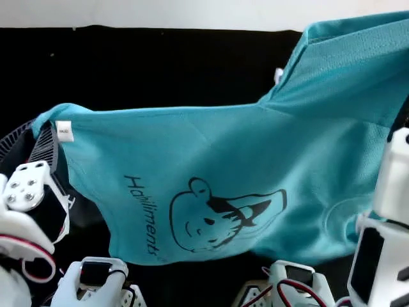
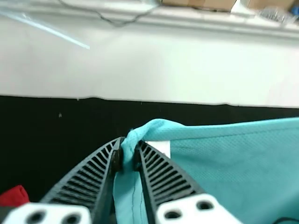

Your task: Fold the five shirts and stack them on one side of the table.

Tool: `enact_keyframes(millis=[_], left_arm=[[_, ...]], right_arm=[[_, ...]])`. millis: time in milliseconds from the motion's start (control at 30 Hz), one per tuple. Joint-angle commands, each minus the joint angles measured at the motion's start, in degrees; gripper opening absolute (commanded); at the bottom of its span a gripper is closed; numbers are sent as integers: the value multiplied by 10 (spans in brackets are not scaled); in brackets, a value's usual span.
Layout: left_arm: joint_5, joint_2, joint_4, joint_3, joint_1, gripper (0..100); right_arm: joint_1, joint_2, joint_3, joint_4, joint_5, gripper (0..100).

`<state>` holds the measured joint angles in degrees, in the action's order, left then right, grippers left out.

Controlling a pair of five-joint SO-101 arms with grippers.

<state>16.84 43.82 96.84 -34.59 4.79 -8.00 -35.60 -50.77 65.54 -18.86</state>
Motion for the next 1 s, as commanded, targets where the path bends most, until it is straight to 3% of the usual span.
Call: enact_keyframes(millis=[0,333,633,767,967], left_arm=[[3,4,-14,22,-3,9],[3,87,-9,16,0,9],[4,102,-13,21,52,9],[4,102,-48,109,52,9],[4,101,-206,341,52,9]], right_arm=[[-7,1,-7,18,6,5],[-6,-58,-8,37,6,5],[-6,-47,-7,37,7,5],[-6,14,7,36,7,5],[22,116,102,22,7,5]])
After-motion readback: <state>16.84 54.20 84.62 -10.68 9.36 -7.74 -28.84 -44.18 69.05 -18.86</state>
